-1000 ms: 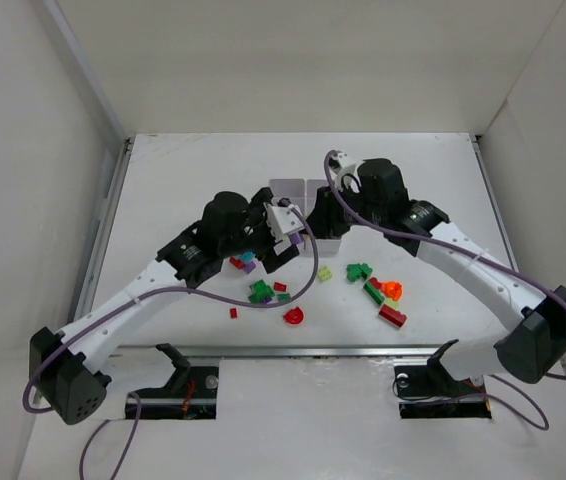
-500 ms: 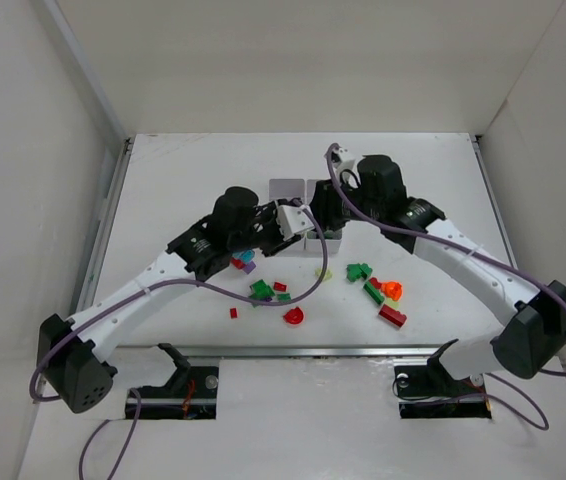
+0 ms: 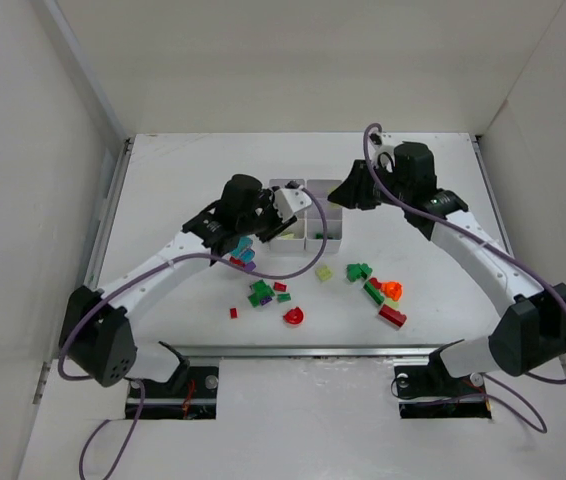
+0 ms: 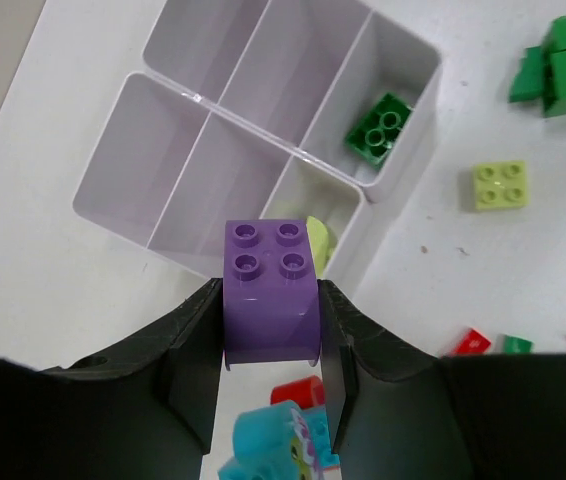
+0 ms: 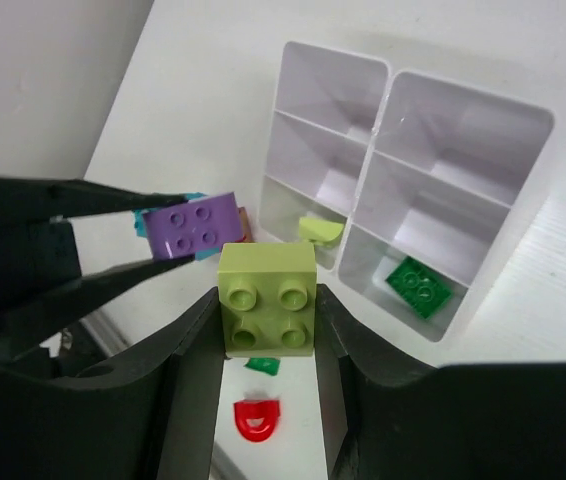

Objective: Sort the legos into containers by color

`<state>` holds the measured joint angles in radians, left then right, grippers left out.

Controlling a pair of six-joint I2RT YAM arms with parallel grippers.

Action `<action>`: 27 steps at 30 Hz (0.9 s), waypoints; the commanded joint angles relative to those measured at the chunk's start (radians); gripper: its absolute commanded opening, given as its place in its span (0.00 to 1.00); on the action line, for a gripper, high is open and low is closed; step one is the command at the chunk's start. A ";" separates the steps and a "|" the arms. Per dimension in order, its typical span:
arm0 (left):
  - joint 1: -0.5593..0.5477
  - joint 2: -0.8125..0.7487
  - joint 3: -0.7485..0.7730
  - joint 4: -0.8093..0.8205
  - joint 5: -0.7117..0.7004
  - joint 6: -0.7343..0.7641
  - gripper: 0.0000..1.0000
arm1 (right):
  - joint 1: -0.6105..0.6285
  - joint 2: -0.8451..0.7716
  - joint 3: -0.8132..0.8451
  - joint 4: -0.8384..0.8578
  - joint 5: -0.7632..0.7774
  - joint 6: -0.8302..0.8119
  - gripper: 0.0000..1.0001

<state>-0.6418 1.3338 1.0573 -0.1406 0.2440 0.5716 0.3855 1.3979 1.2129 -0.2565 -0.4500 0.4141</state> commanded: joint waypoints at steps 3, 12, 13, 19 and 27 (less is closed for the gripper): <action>0.066 0.137 0.124 0.125 0.011 0.025 0.00 | 0.001 0.007 0.033 0.059 -0.001 -0.063 0.00; 0.106 0.274 0.239 0.049 0.118 0.149 0.00 | -0.020 0.062 0.042 0.059 -0.042 -0.081 0.00; 0.116 0.289 0.239 0.030 0.130 0.163 0.00 | -0.020 0.062 0.042 0.059 -0.042 -0.081 0.00; 0.116 0.321 0.250 0.035 0.150 0.203 0.00 | -0.051 0.111 0.074 0.048 -0.078 -0.090 0.00; 0.125 0.354 0.276 0.007 0.161 0.254 0.23 | -0.051 0.131 0.100 0.017 -0.078 -0.100 0.00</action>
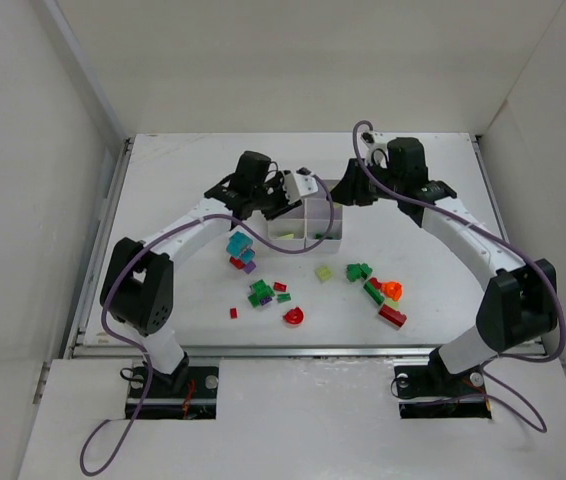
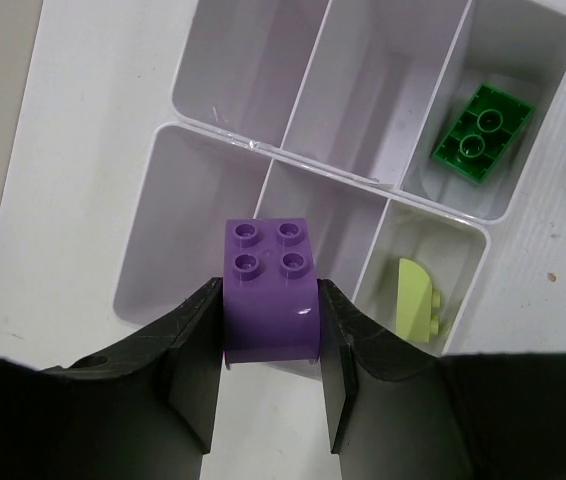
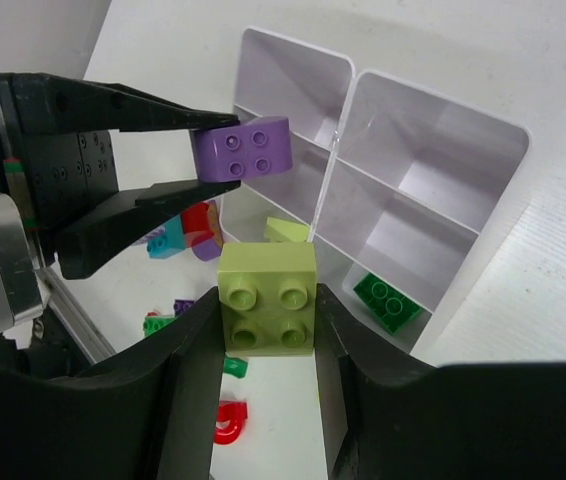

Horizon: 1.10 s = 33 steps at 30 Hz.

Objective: Sort the legos into containers by color

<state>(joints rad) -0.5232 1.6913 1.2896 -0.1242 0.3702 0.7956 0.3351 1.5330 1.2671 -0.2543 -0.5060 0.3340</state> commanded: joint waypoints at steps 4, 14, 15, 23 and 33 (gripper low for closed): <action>0.006 -0.004 0.043 -0.009 0.012 0.010 0.41 | -0.001 -0.013 0.046 0.004 -0.012 -0.029 0.00; 0.006 -0.033 0.043 0.000 0.003 -0.067 0.74 | 0.050 -0.013 0.055 -0.007 0.029 -0.047 0.00; 0.015 -0.047 0.043 0.009 -0.008 -0.078 0.74 | 0.061 -0.013 0.055 -0.017 0.040 -0.047 0.00; 0.048 -0.097 0.030 0.018 0.001 -0.093 0.65 | 0.082 0.035 0.084 -0.017 0.023 -0.070 0.00; 0.028 -0.048 0.036 -0.008 -0.072 -0.056 0.61 | 0.101 0.003 0.038 -0.016 0.041 -0.061 0.00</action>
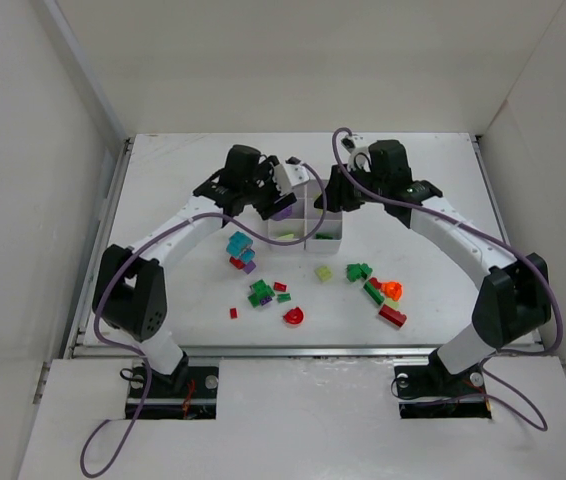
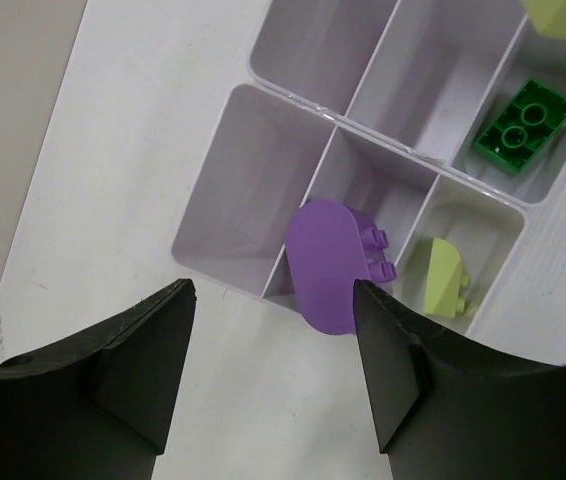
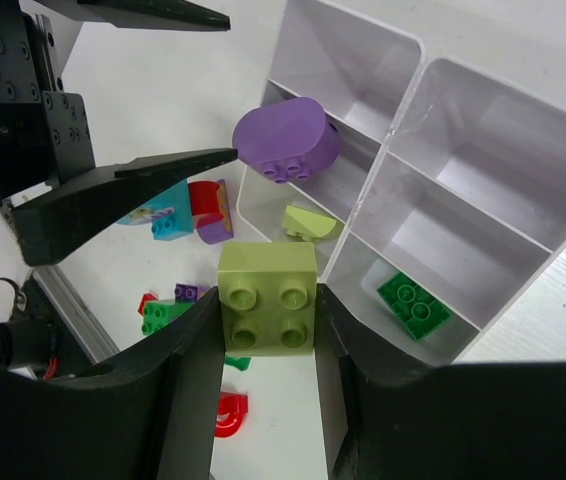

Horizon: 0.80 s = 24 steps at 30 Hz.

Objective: Sort the legos into containers by color

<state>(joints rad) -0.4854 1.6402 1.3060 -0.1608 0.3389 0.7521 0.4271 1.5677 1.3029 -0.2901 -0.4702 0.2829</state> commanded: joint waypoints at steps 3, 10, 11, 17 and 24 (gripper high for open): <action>-0.010 0.033 0.035 0.066 -0.096 -0.025 0.61 | 0.018 -0.041 -0.007 0.020 0.005 -0.010 0.00; -0.019 0.082 0.055 0.084 -0.117 -0.005 0.61 | 0.018 -0.051 -0.007 0.029 0.015 -0.010 0.00; -0.019 0.083 0.055 0.084 -0.117 -0.005 0.61 | 0.018 -0.051 -0.007 0.029 0.015 -0.010 0.00; -0.019 0.112 0.076 0.075 -0.126 -0.005 0.61 | 0.018 -0.031 0.004 0.020 0.005 -0.019 0.00; -0.019 0.142 0.133 0.015 -0.078 0.036 0.58 | 0.018 -0.009 0.022 0.011 -0.004 -0.037 0.00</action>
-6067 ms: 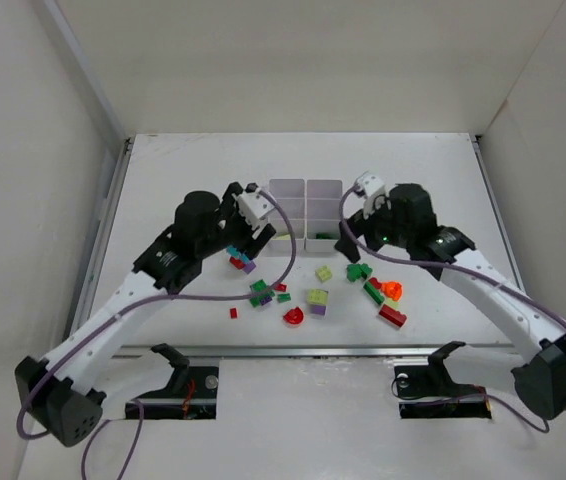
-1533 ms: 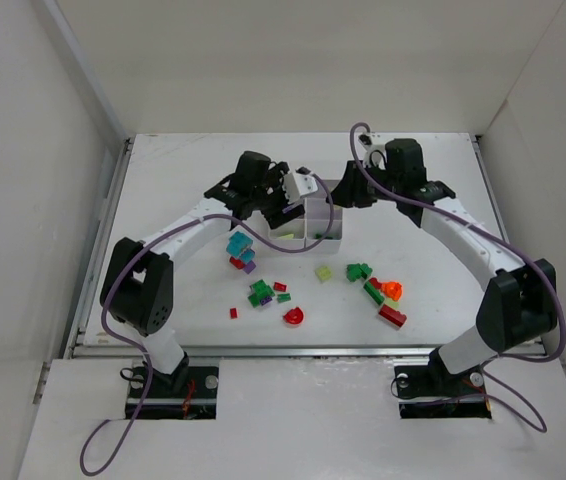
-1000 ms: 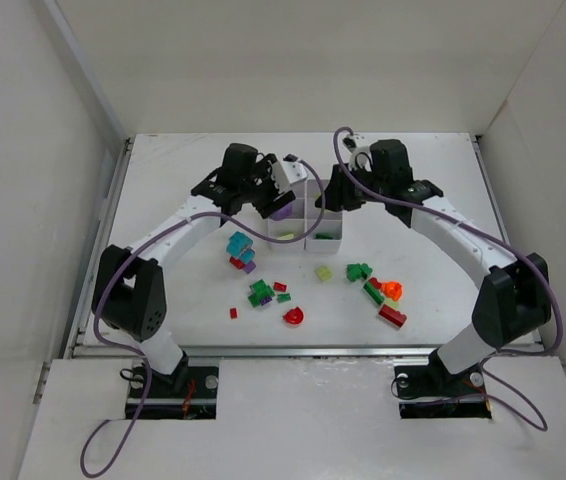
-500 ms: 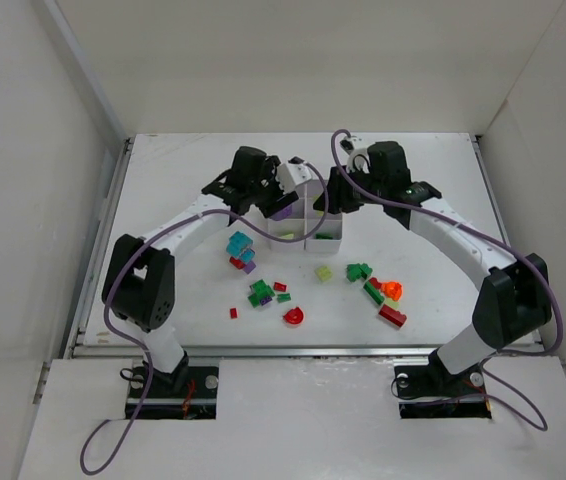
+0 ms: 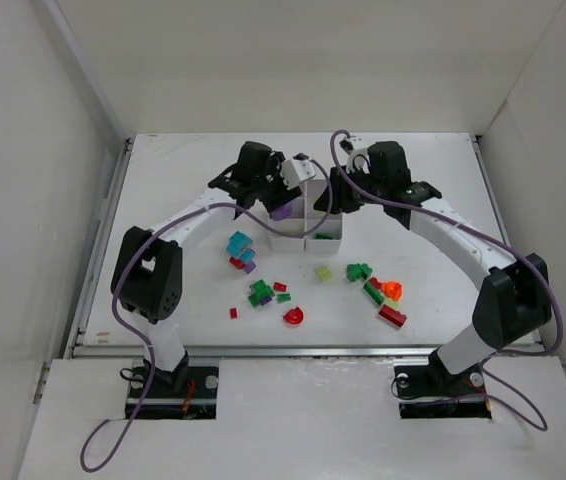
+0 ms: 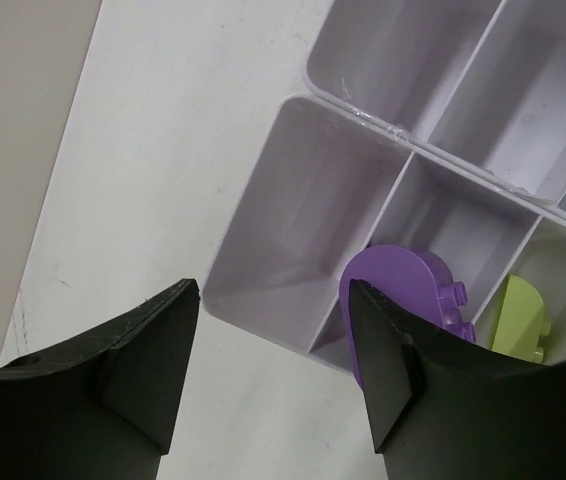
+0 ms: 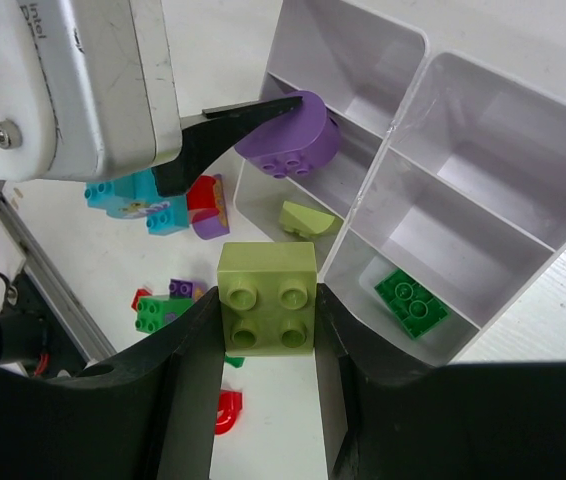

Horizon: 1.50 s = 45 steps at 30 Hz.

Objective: Sort the legos into containers by color

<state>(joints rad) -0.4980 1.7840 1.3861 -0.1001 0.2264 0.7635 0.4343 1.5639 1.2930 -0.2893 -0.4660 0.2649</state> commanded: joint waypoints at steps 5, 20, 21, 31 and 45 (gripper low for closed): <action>0.004 -0.070 0.102 -0.108 0.146 0.016 0.65 | 0.011 0.004 0.032 0.010 -0.008 -0.029 0.00; -0.019 -0.216 -0.217 -0.053 0.093 0.382 0.73 | 0.001 -0.065 -0.066 0.038 -0.006 -0.029 0.00; -0.019 -0.216 -0.226 -0.043 0.093 0.382 0.73 | 0.001 -0.065 -0.066 0.038 -0.006 -0.029 0.00; -0.046 -0.164 -0.268 0.109 -0.019 0.332 0.68 | -0.017 -0.084 -0.097 0.047 -0.006 -0.029 0.00; -0.065 -0.155 -0.268 0.097 0.017 0.323 0.57 | -0.035 -0.074 -0.097 0.056 -0.034 -0.029 0.00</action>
<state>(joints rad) -0.5560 1.6394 1.1118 -0.0242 0.2226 1.0950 0.4057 1.5105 1.1942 -0.2790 -0.4732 0.2497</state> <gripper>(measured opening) 0.568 0.424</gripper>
